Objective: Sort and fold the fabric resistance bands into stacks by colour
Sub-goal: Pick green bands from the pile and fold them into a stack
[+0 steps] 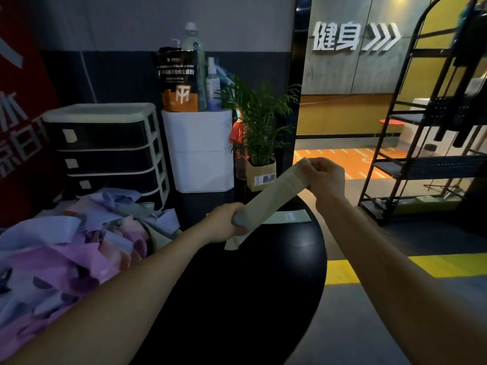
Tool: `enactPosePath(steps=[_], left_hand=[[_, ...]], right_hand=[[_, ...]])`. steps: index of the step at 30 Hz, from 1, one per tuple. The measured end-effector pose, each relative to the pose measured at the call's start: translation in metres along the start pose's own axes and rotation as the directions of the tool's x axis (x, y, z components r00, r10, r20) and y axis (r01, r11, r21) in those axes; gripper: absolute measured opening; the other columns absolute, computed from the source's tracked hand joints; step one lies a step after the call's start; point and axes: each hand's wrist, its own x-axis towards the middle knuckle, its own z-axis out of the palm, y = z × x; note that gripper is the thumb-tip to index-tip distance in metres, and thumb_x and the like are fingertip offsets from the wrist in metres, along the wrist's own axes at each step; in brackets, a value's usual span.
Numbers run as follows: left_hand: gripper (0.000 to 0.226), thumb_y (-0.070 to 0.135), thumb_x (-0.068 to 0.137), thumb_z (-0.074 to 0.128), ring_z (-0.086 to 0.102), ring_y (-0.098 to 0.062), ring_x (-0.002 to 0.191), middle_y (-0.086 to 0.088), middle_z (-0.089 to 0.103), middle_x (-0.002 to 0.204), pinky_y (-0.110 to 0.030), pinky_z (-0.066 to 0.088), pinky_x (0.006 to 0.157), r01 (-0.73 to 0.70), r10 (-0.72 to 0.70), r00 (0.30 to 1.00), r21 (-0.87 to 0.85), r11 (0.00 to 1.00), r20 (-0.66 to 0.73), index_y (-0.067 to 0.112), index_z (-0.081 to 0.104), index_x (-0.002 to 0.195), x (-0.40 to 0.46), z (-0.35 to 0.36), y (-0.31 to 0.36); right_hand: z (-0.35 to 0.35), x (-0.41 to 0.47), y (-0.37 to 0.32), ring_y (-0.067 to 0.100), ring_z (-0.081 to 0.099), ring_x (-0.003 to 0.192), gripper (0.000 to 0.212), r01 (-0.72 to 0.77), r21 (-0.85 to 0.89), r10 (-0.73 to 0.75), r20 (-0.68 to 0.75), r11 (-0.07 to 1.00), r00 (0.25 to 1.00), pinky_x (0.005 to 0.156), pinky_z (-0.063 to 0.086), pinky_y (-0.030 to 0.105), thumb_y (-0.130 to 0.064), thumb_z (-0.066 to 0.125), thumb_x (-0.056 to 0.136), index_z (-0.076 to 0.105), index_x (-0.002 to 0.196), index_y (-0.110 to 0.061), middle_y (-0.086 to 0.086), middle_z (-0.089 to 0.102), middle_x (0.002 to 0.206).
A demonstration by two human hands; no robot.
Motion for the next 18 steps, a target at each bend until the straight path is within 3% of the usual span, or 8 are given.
enactPosePath(steps=[2,5,11,13,15,18], left_hand=[[0.016,0.017,0.082,0.070,0.054,-0.013,0.087,0.006,0.056,0.088,-0.022,0.038,0.065,0.046,-0.046,0.999,-0.022,0.999,-0.001,0.023,0.056,0.089,-0.001,-0.002,-0.012],[0.021,0.021,0.084,0.069,0.049,-0.009,0.069,0.008,0.052,0.073,-0.022,0.035,0.060,0.099,-0.099,0.994,0.015,0.995,-0.039,0.025,0.052,0.072,0.002,-0.010,-0.024],[0.016,0.022,0.086,0.067,0.049,-0.013,0.070,0.001,0.053,0.074,-0.027,0.038,0.064,0.277,-0.276,0.961,0.052,0.960,-0.017,0.016,0.057,0.075,0.011,-0.037,-0.067],[0.009,0.016,0.088,0.065,0.052,-0.014,0.072,0.000,0.055,0.076,-0.025,0.044,0.063,0.327,-0.337,0.939,-0.136,0.935,-0.060,0.014,0.058,0.081,0.016,-0.038,-0.075],[0.006,0.009,0.089,0.062,0.053,-0.013,0.070,-0.003,0.055,0.080,-0.021,0.050,0.051,0.370,-0.444,0.889,-0.392,0.842,-0.114,0.012,0.057,0.086,0.025,-0.032,-0.078],[0.016,0.004,0.084,0.066,0.054,-0.016,0.070,-0.007,0.056,0.082,-0.020,0.052,0.049,0.341,-0.530,0.804,-0.520,0.783,-0.270,0.013,0.054,0.081,0.042,-0.021,-0.091]], right_hand=[[-0.006,0.005,0.013,0.018,0.057,0.069,0.022,-0.047,0.002,0.047,-0.042,0.999,0.998,0.074,0.052,0.040,-0.013,0.065,0.084,0.063,0.064,-0.022,-0.001,0.059,0.065],[-0.008,0.009,0.038,0.022,0.057,0.071,0.022,-0.105,-0.022,0.103,-0.072,0.994,0.992,0.077,0.054,0.045,-0.012,0.065,0.083,0.063,0.062,-0.021,0.000,0.058,0.064],[-0.016,0.031,0.077,0.024,0.061,0.075,0.009,-0.192,-0.063,0.177,-0.197,0.979,0.964,0.082,0.054,0.049,-0.016,0.064,0.080,0.067,0.072,-0.018,0.003,0.062,0.069],[-0.016,0.037,0.089,0.023,0.061,0.074,0.006,-0.220,-0.089,0.196,-0.226,0.971,0.954,0.082,0.055,0.048,-0.018,0.063,0.076,0.067,0.071,-0.018,-0.001,0.061,0.065],[-0.015,0.041,0.103,0.024,0.062,0.077,0.010,-0.229,-0.164,0.195,-0.199,0.960,0.960,0.079,0.054,0.040,-0.020,0.064,0.078,0.071,0.078,-0.013,0.003,0.063,0.071],[-0.015,0.046,0.123,0.024,0.058,0.079,0.021,-0.202,-0.299,0.169,-0.131,0.933,0.977,0.072,0.044,0.031,-0.020,0.063,0.087,0.070,0.096,-0.002,0.010,0.064,0.083]])
